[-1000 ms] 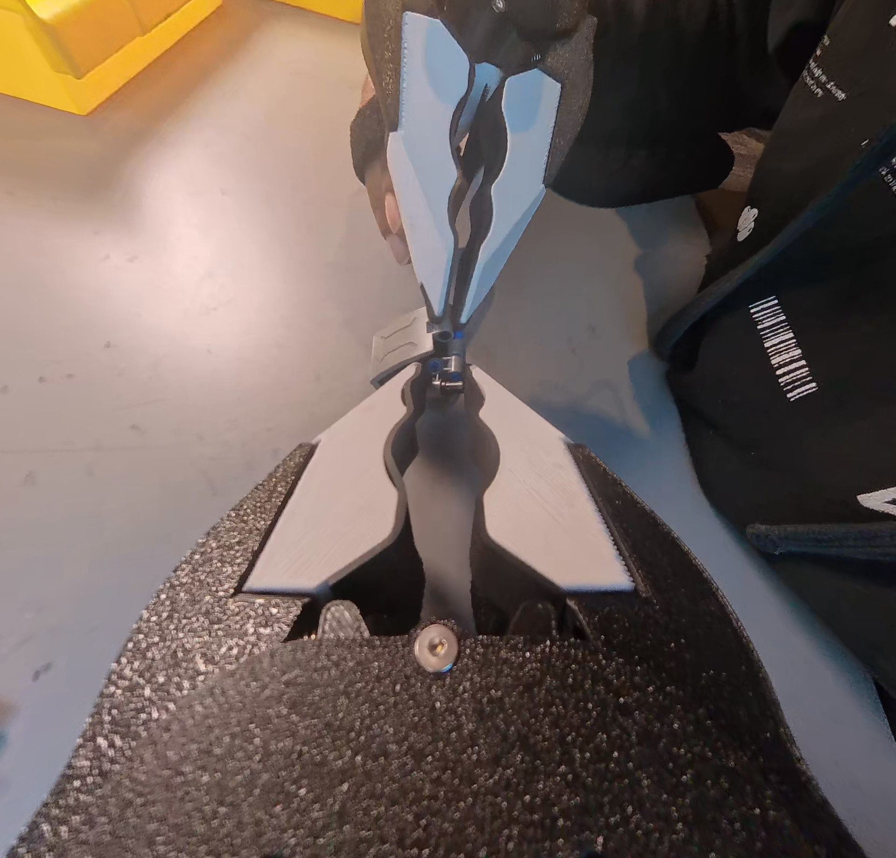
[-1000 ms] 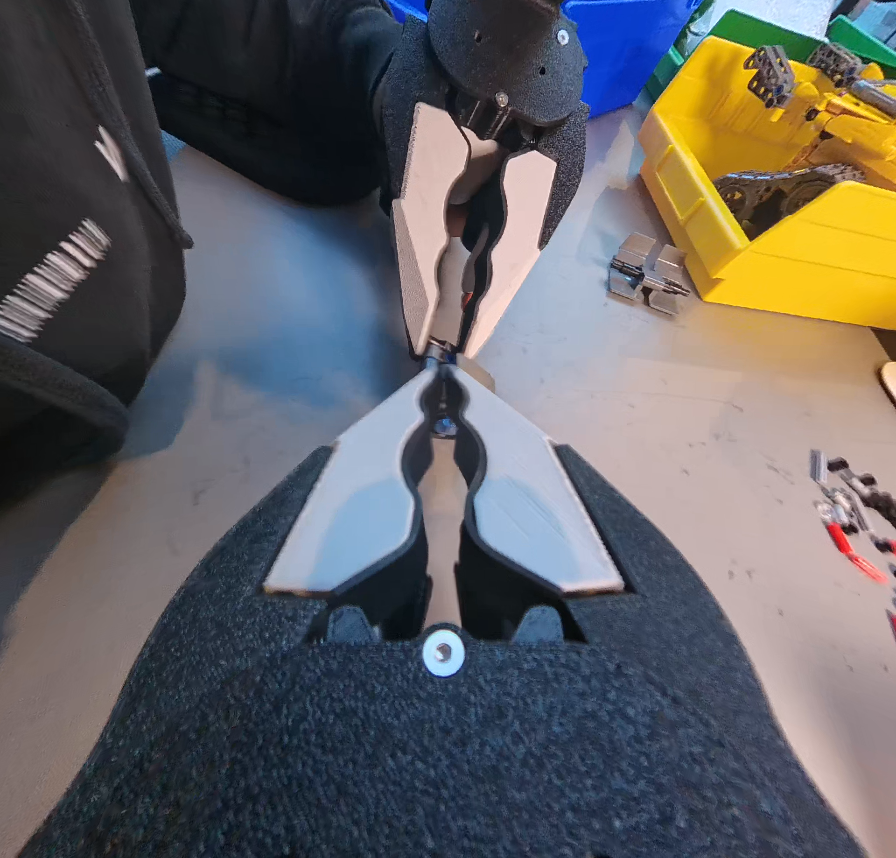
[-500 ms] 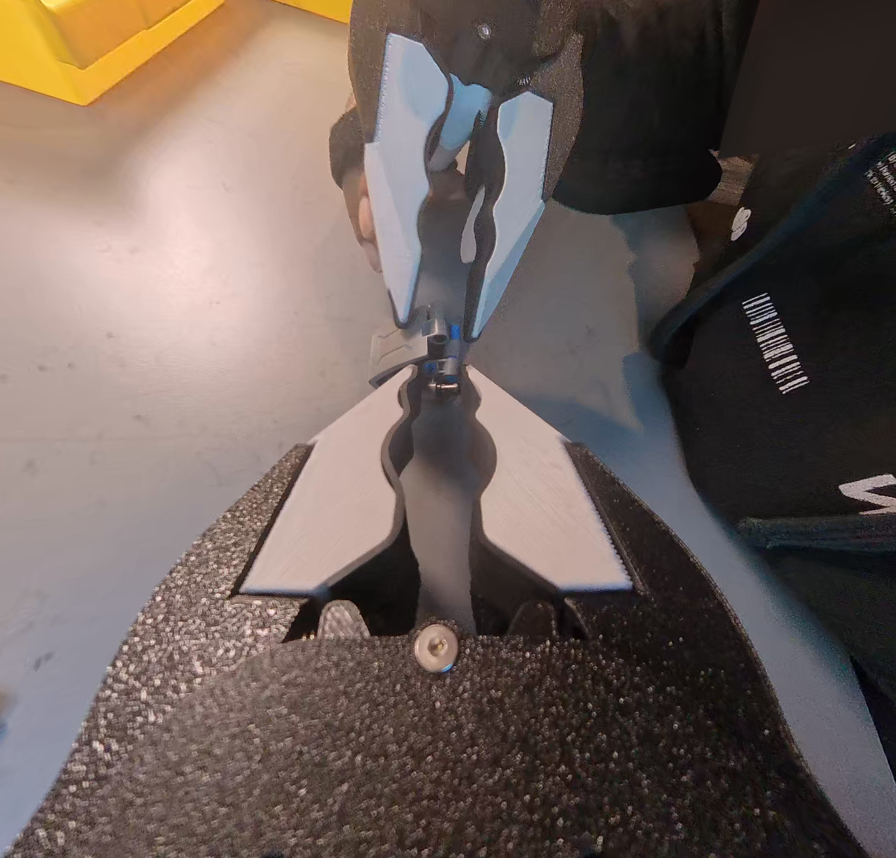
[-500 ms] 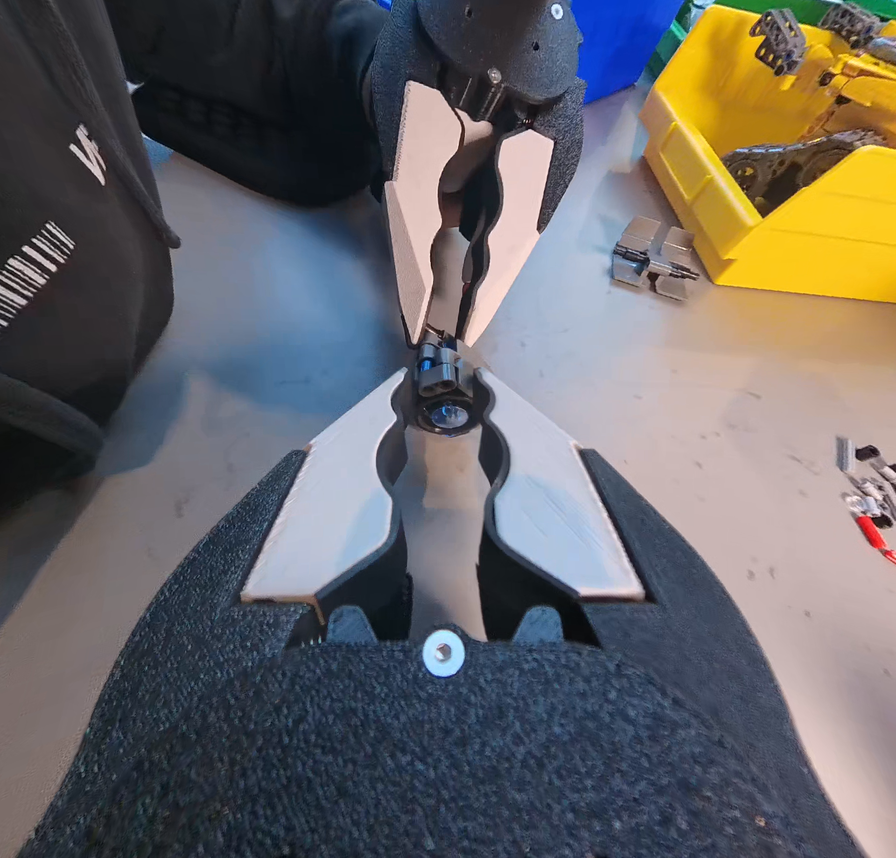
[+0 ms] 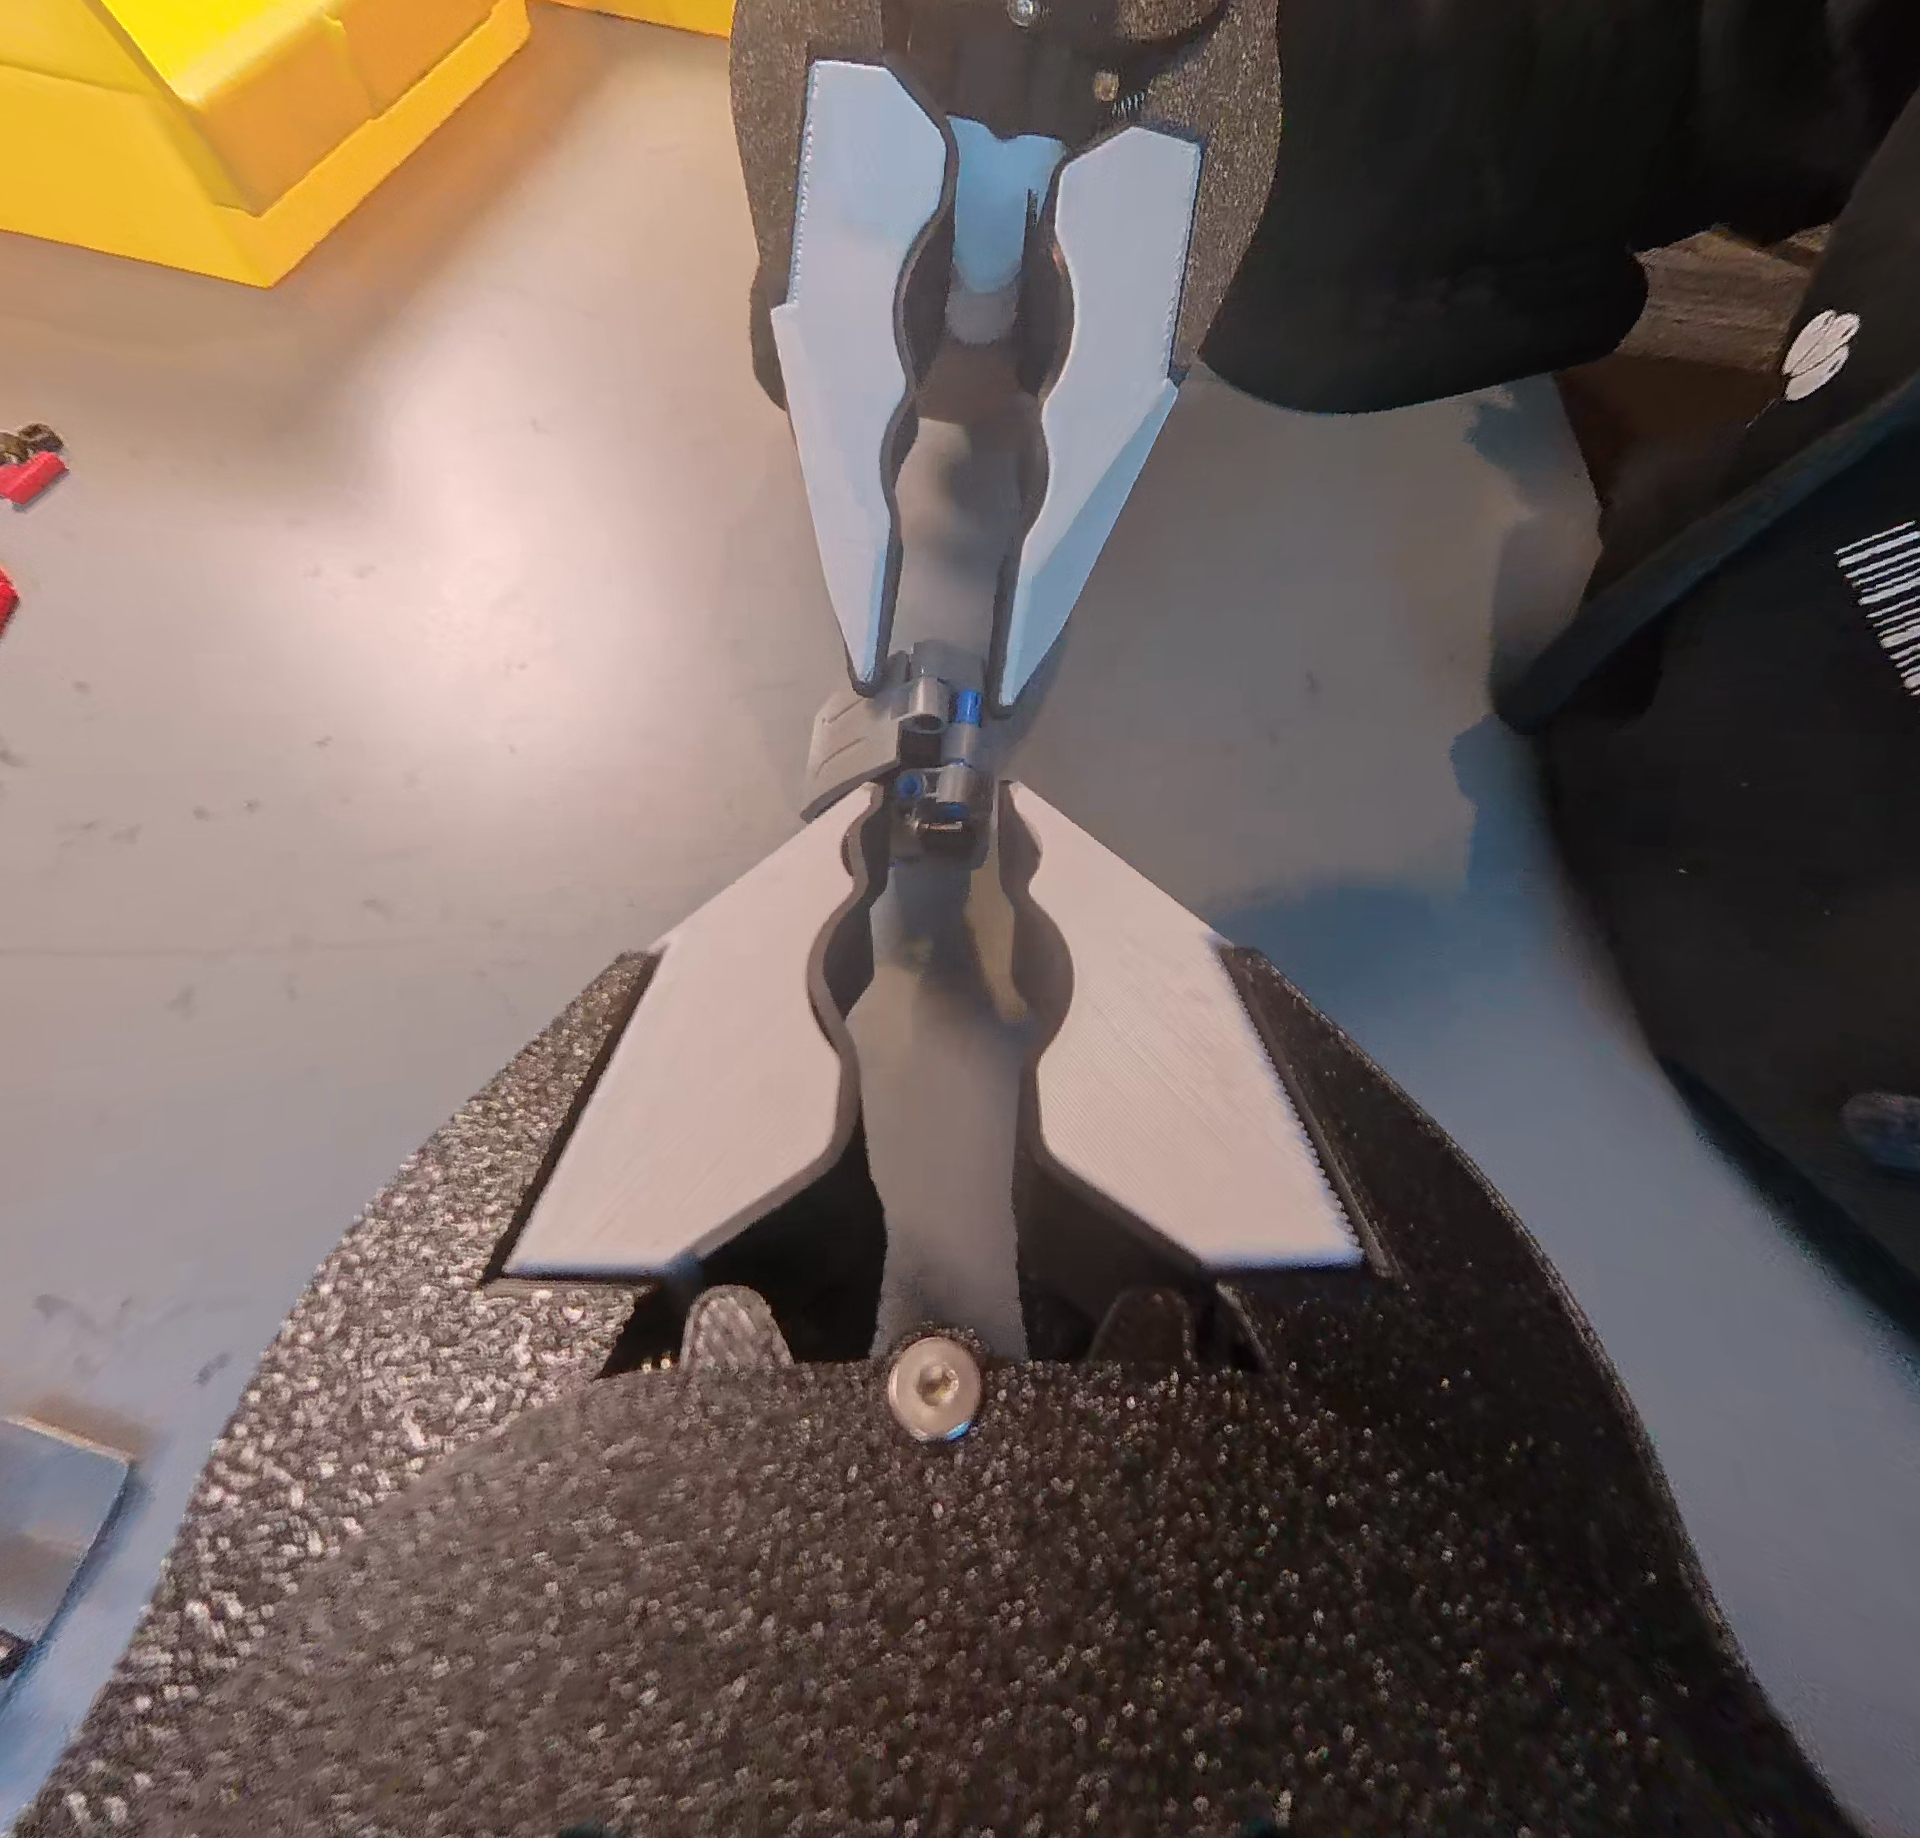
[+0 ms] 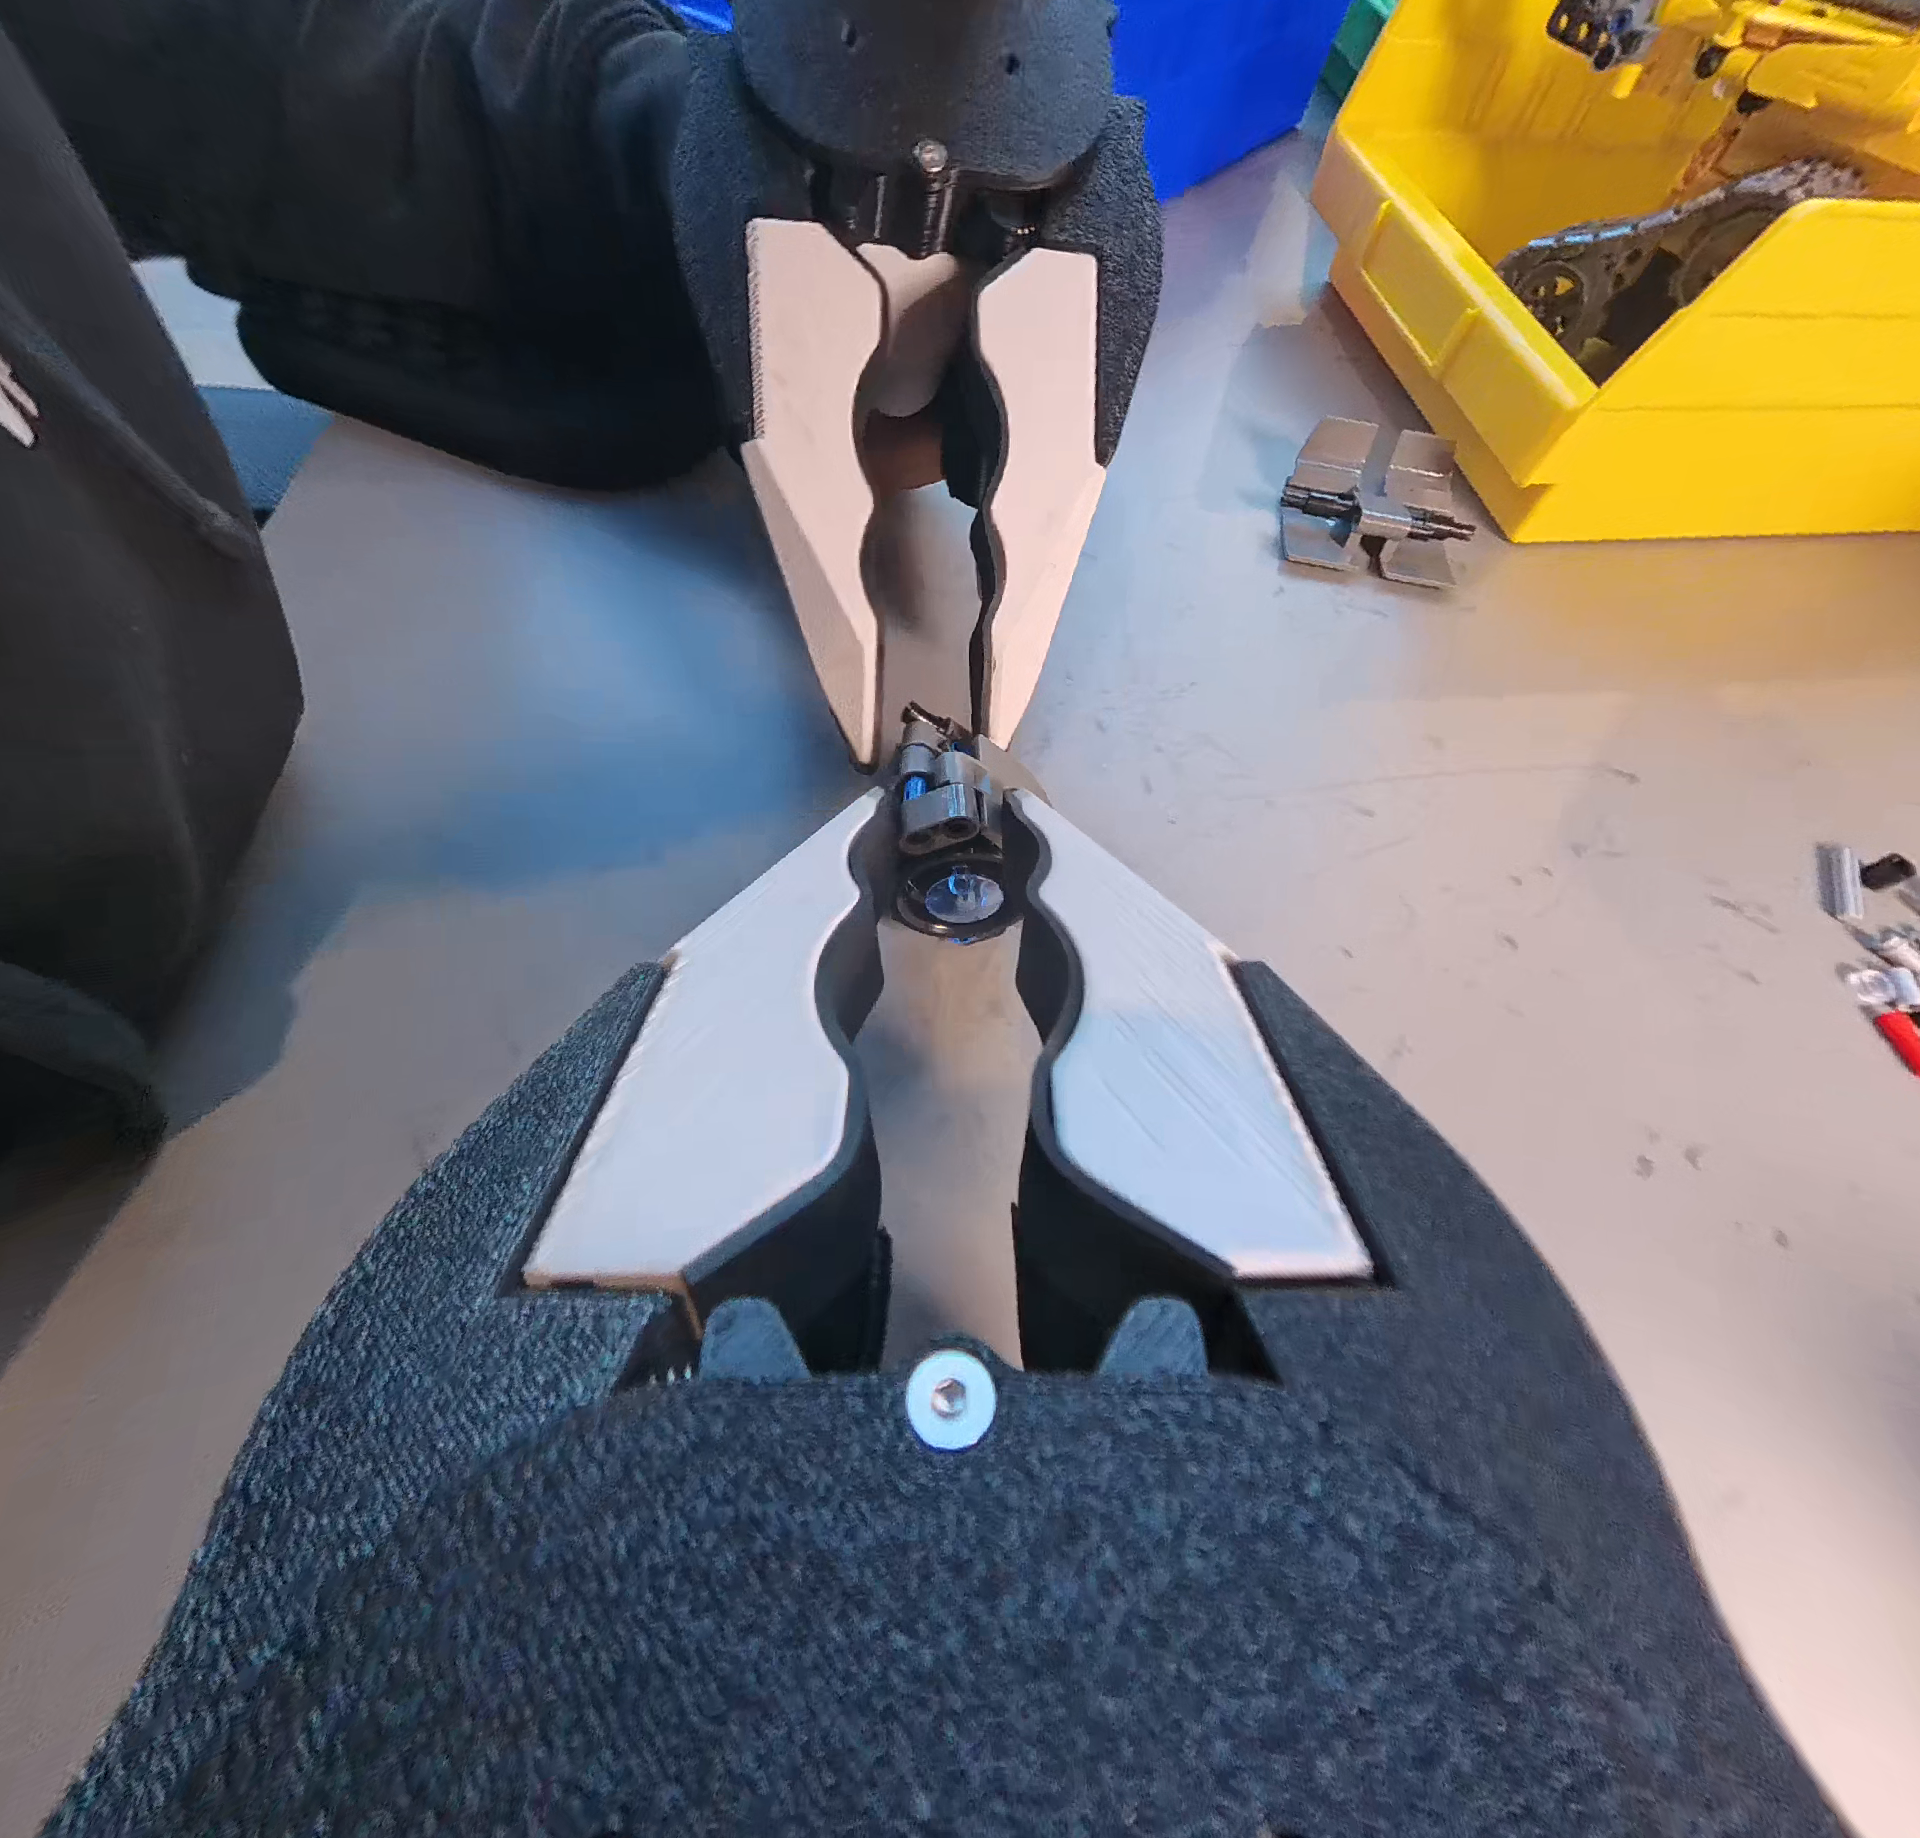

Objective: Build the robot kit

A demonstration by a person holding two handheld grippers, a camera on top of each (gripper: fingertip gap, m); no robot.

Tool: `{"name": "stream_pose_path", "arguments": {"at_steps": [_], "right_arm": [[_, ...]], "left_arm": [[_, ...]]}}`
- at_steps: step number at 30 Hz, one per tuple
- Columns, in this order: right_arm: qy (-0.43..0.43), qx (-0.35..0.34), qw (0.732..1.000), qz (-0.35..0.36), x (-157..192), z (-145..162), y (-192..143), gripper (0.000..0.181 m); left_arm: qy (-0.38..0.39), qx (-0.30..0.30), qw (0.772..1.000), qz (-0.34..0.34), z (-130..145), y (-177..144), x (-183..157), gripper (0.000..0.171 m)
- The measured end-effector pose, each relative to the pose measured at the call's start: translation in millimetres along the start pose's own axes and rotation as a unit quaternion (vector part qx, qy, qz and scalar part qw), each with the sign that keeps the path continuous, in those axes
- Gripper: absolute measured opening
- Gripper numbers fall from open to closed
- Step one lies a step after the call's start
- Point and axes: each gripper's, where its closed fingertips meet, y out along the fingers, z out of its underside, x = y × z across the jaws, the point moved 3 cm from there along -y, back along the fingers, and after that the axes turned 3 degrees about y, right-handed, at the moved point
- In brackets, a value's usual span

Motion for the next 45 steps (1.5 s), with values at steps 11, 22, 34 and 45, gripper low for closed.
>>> {"name": "stream_pose_path", "arguments": {"at_steps": [11, 22, 34, 45], "right_arm": [[0.052, -0.014, 0.999, -0.003, -2.2, -2.3, 1.1, 0.019], [-0.013, 0.054, 0.998, 0.018, -4.6, 18.4, 1.4, 0.047], [-0.047, 0.102, 0.993, 0.018, -6.3, 24.0, 22.0, 0.040], [0.016, 0.109, 0.992, 0.058, -6.6, 20.9, 19.9, 0.035]], "left_arm": [[-0.001, 0.005, 1.000, -0.008, 1.2, -0.1, 2.7, 0.018], [-0.029, 0.017, 0.999, 0.012, 10.7, -1.2, 6.4, 0.017], [0.008, 0.038, 0.999, 0.010, 17.8, -2.7, 6.1, 0.017], [-0.003, 0.047, 0.999, -0.003, 21.1, -2.0, 11.2, 0.037]]}}
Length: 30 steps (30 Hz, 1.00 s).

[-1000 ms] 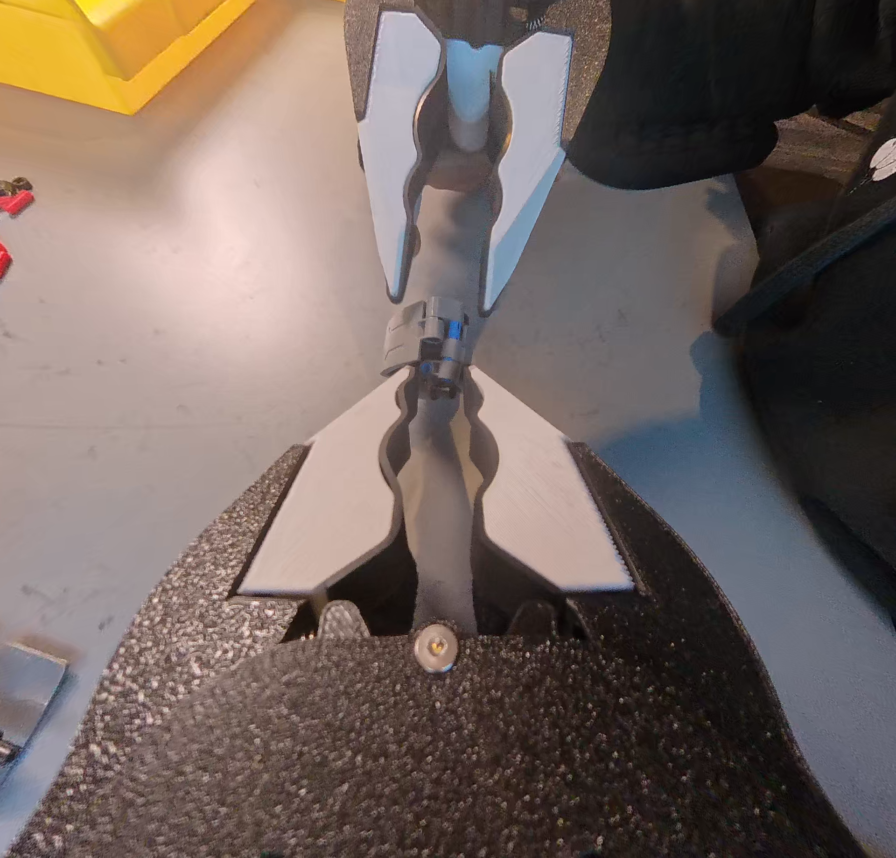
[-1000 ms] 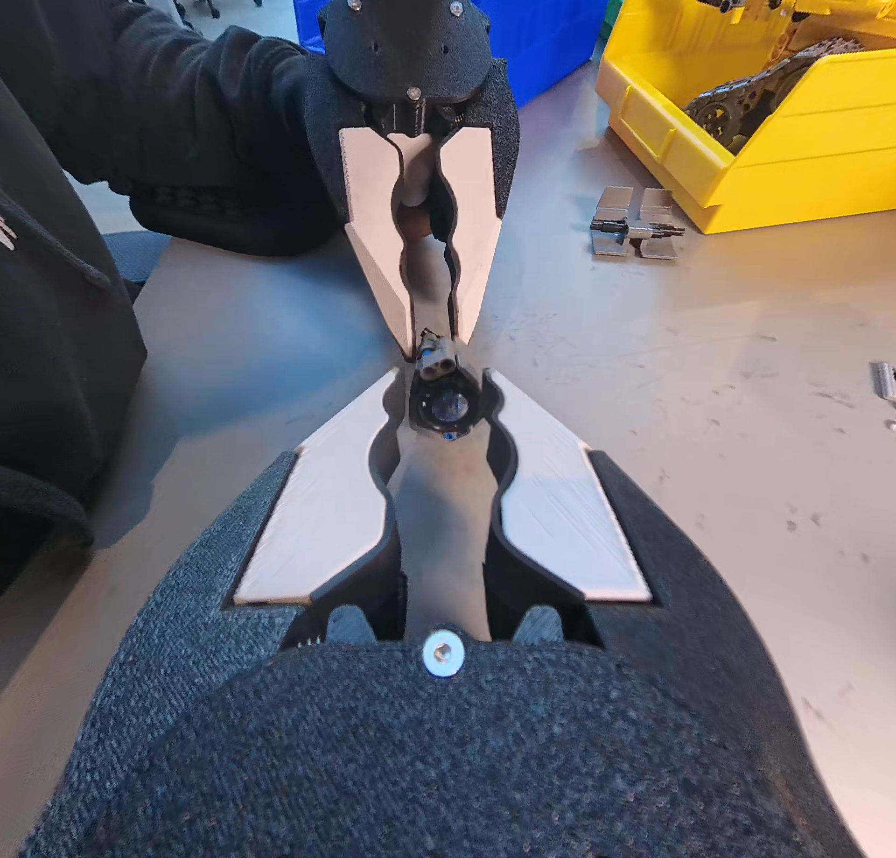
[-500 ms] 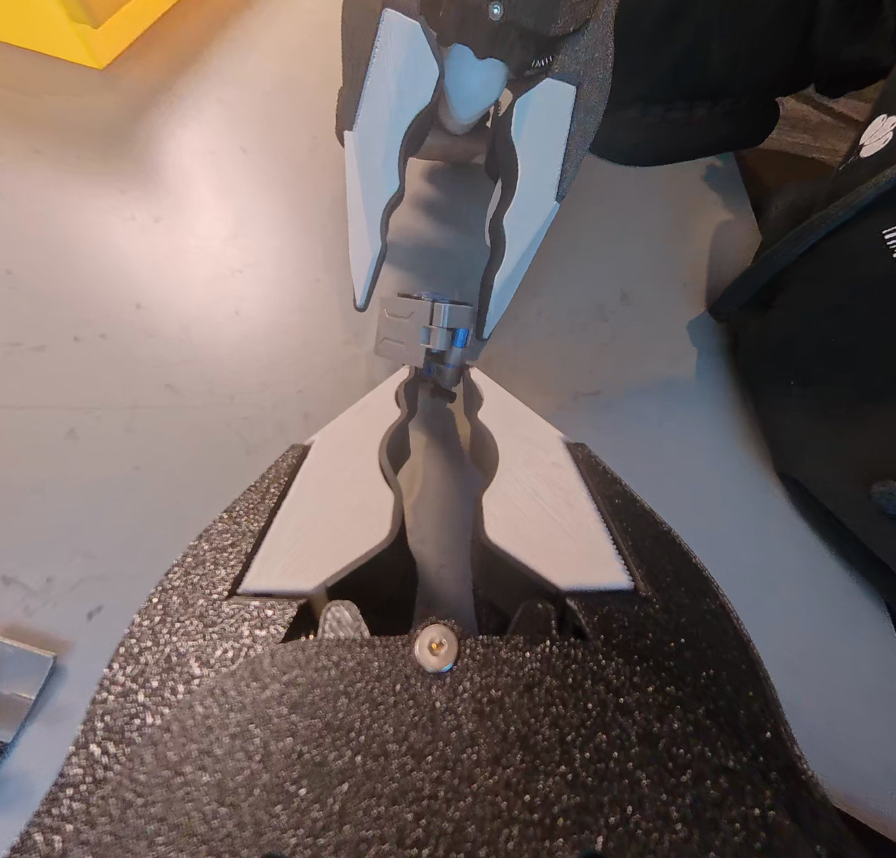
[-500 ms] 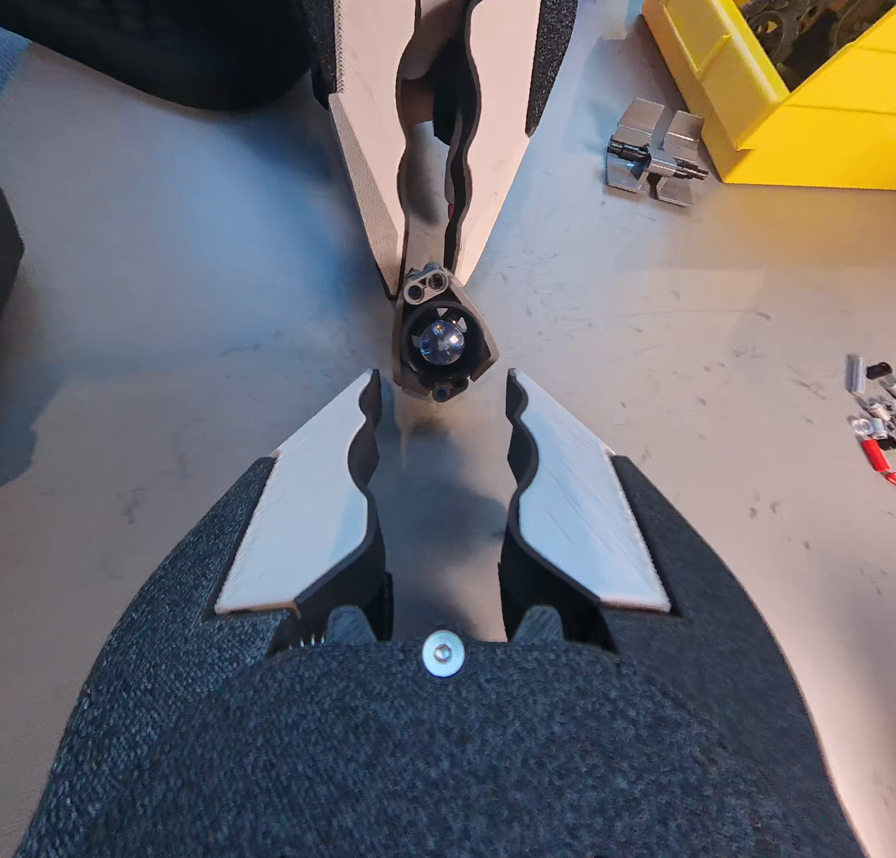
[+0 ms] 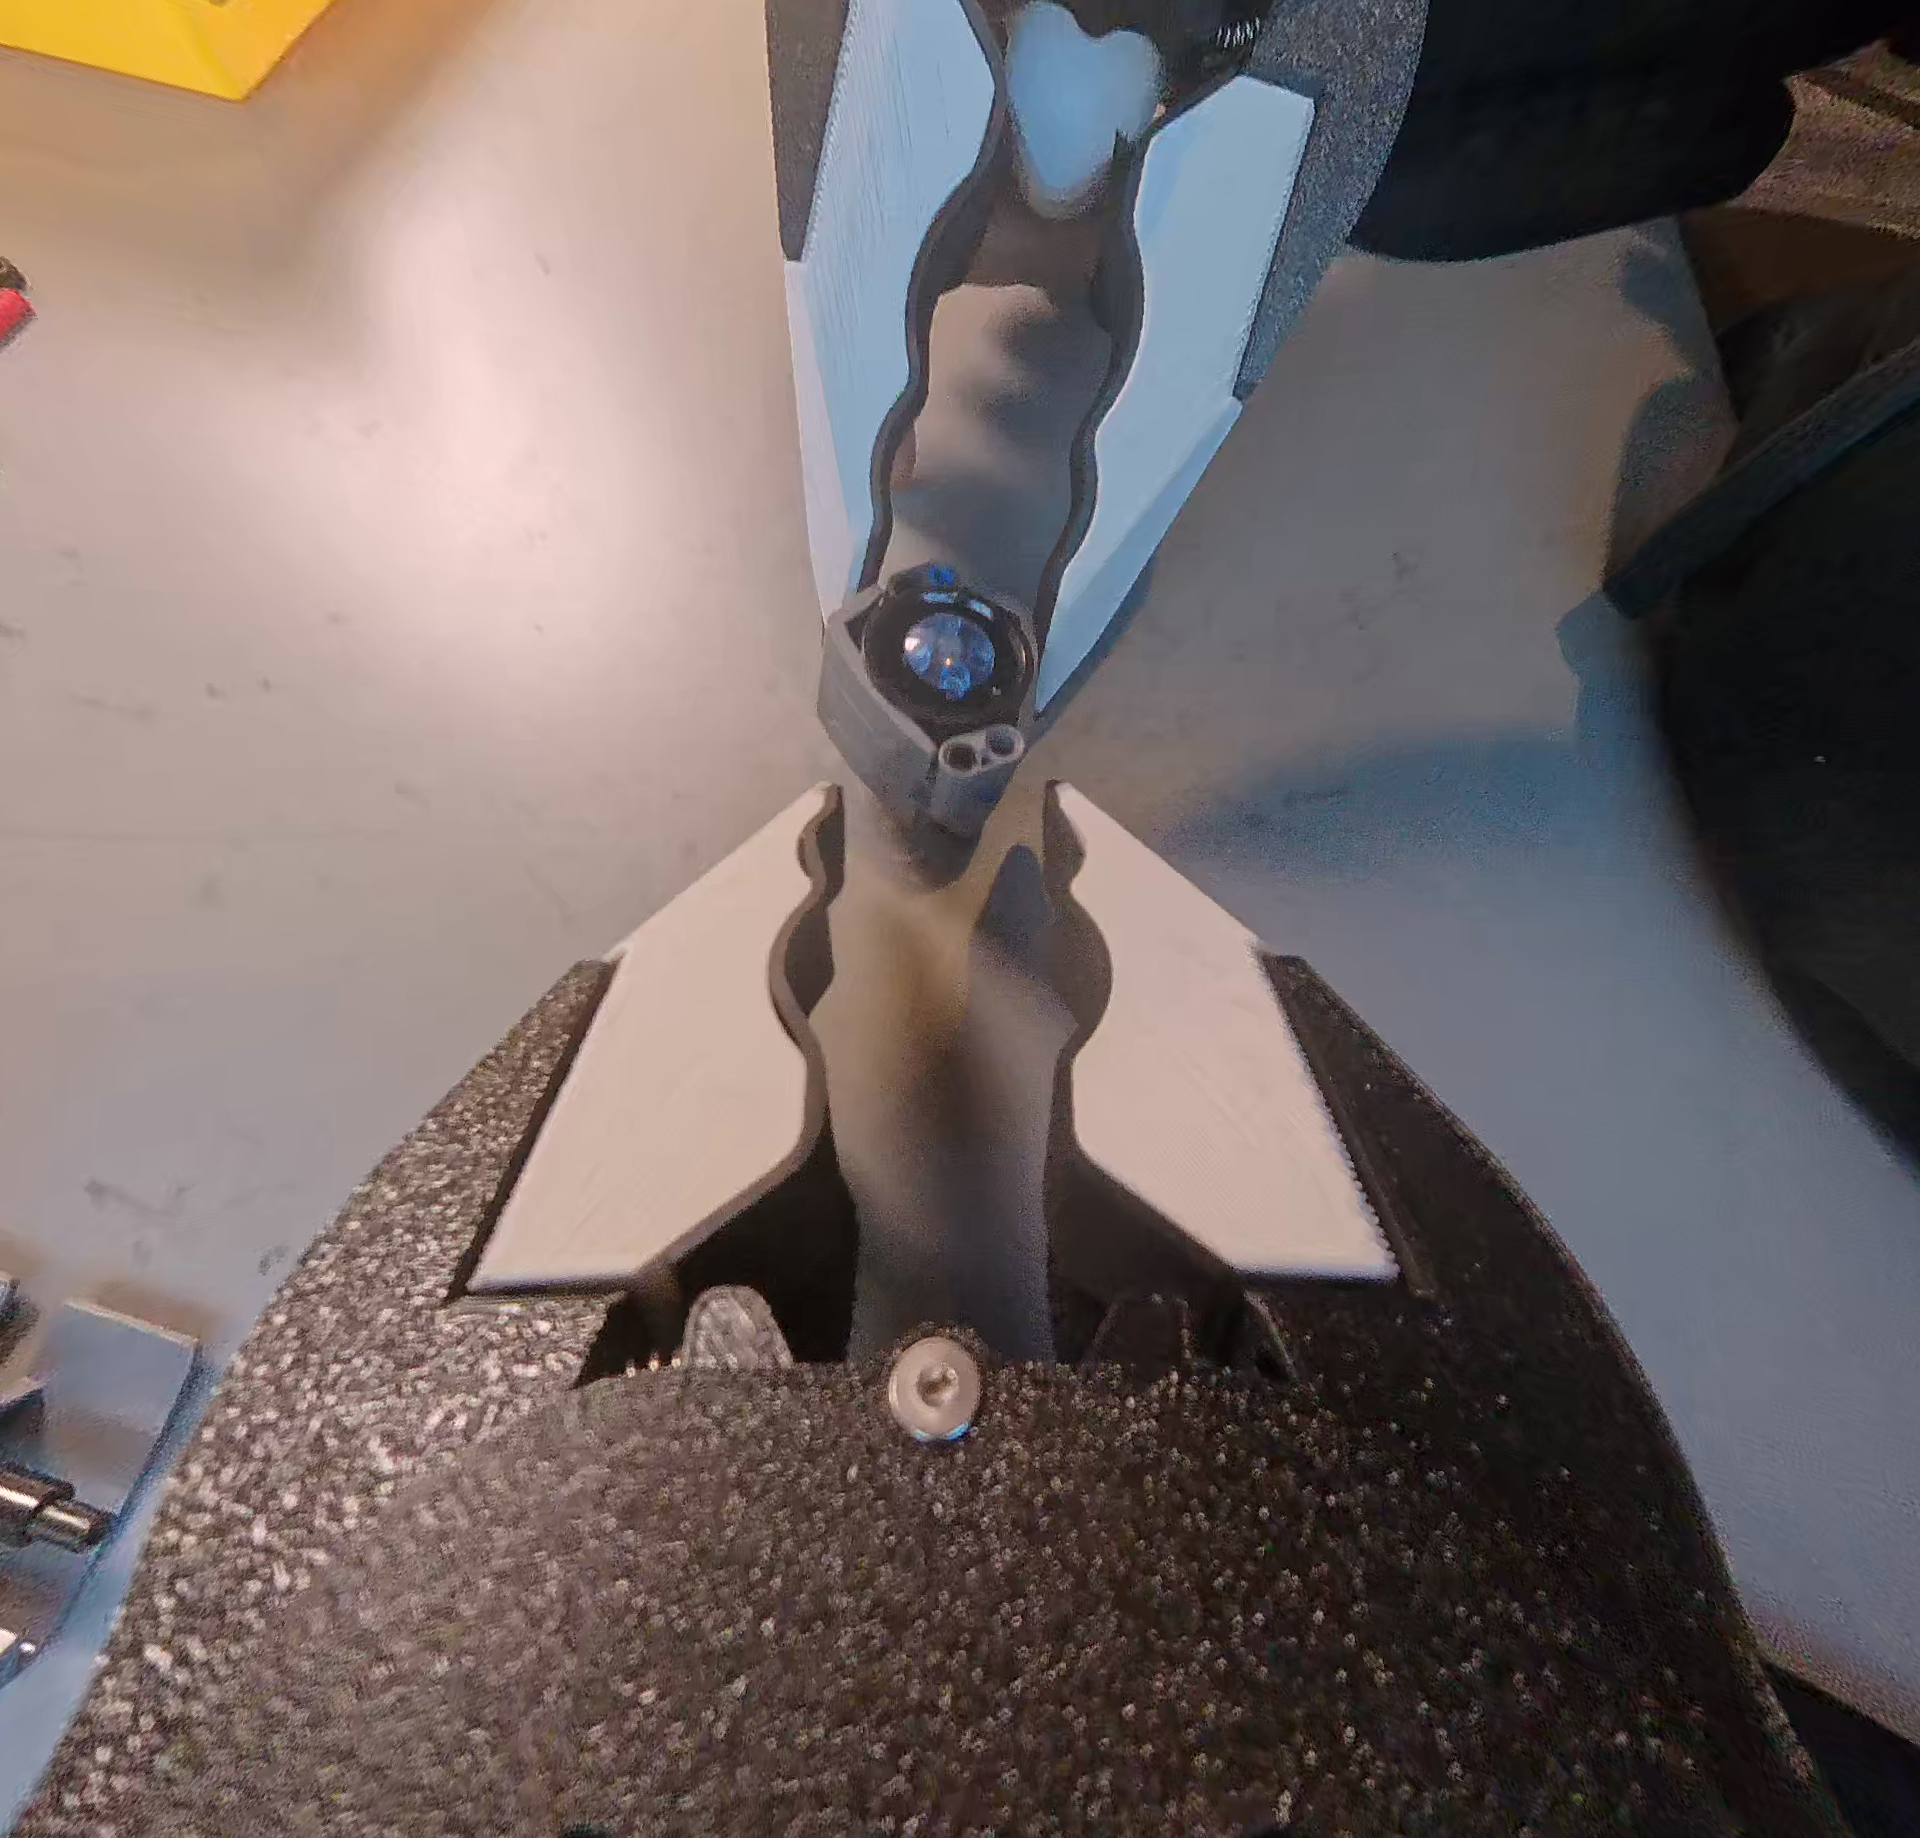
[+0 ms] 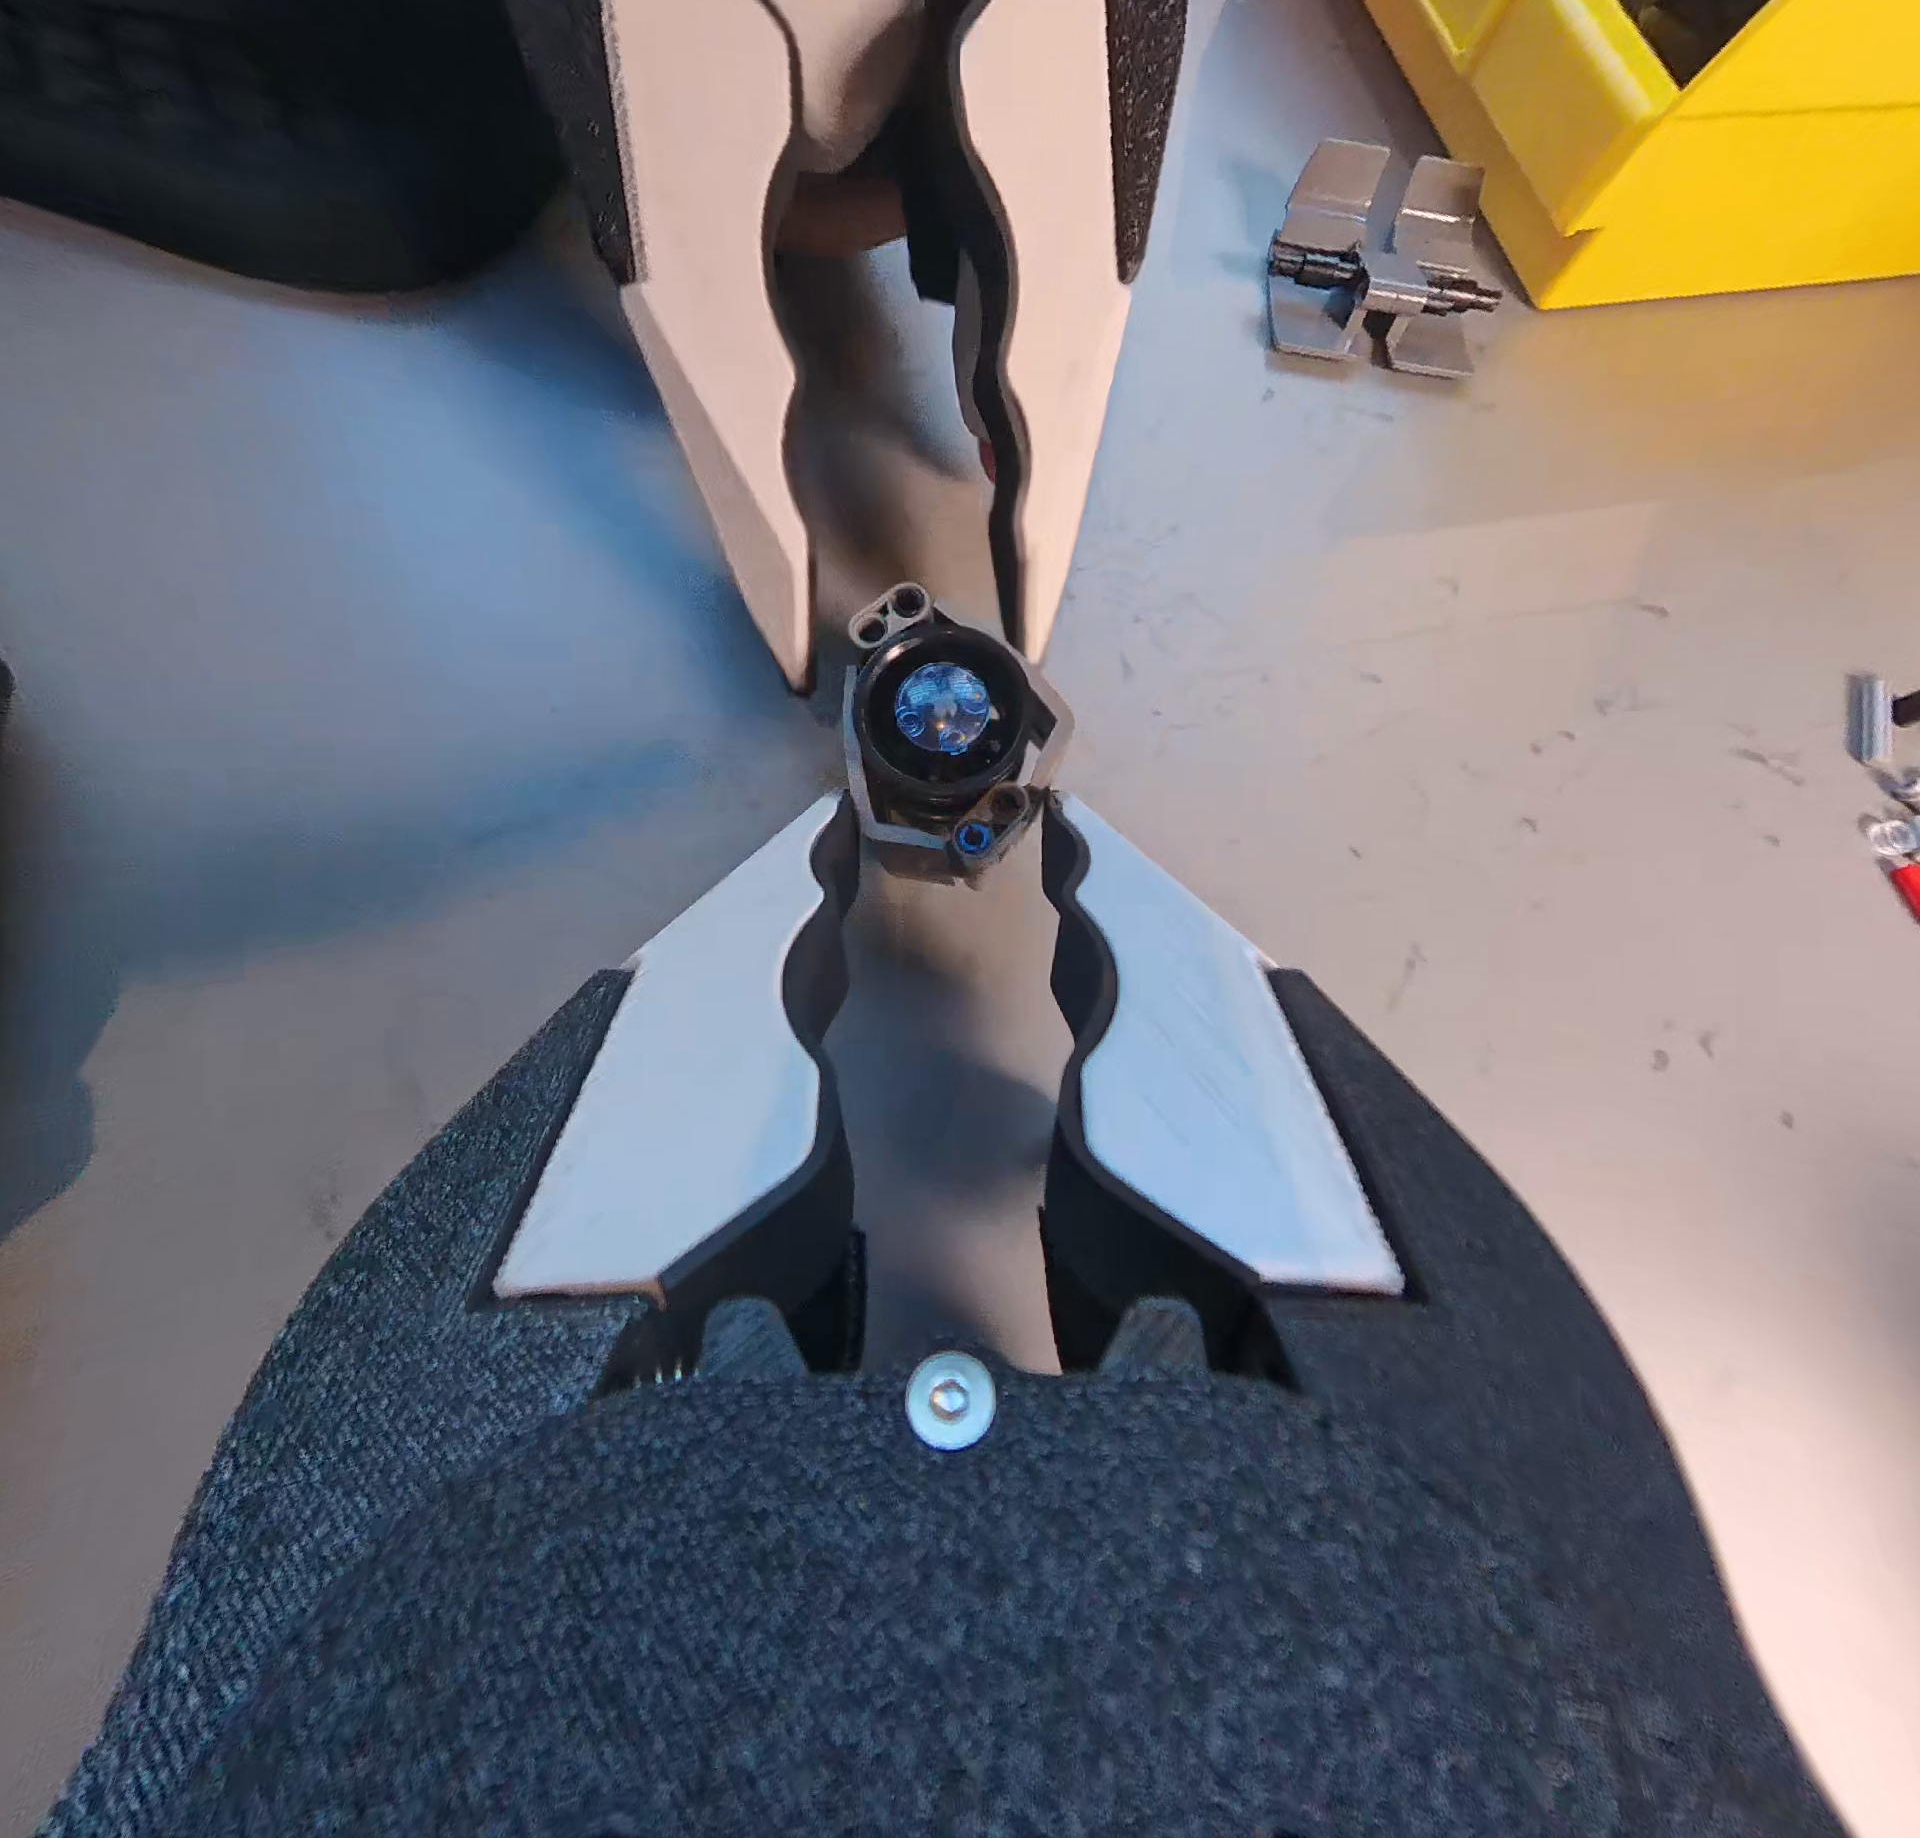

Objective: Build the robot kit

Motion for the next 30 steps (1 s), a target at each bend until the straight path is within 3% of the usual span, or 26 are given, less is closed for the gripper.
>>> {"name": "stream_pose_path", "arguments": {"at_steps": [2, 7, 11, 18, 23, 30], "right_arm": [[0.010, -0.009, 1.000, -0.006, 3.5, -4.7, 0.9, 0.034], [-0.017, -0.011, 1.000, -0.020, 12.4, -5.9, 2.3, 0.035], [0.023, -0.039, 0.996, -0.071, 12.5, -6.2, -9.8, 0.034], [0.079, -0.033, 0.996, -0.041, 1.7, -4.7, -8.4, 0.018], [0.098, -0.030, 0.994, -0.026, -3.9, -1.2, -7.1, 0.018], [0.039, -0.056, 0.998, -0.012, -7.3, -4.1, -13.4, 0.011]], "left_arm": [[0.004, -0.001, 1.000, -0.010, -2.8, 3.8, -0.7, 0.047], [0.027, 0.020, 0.999, -0.005, 0.0, 9.9, -7.9, 0.041], [0.046, 0.025, 0.999, -0.007, 1.5, 9.9, -8.7, 0.040], [0.072, 0.034, 0.995, -0.058, -0.2, 10.4, -1.0, 0.039], [0.155, 0.048, 0.978, -0.128, -4.5, 9.0, 4.6, 0.038], [0.267, 0.042, 0.945, -0.185, -11.7, 4.8, 5.1, 0.039]]}}
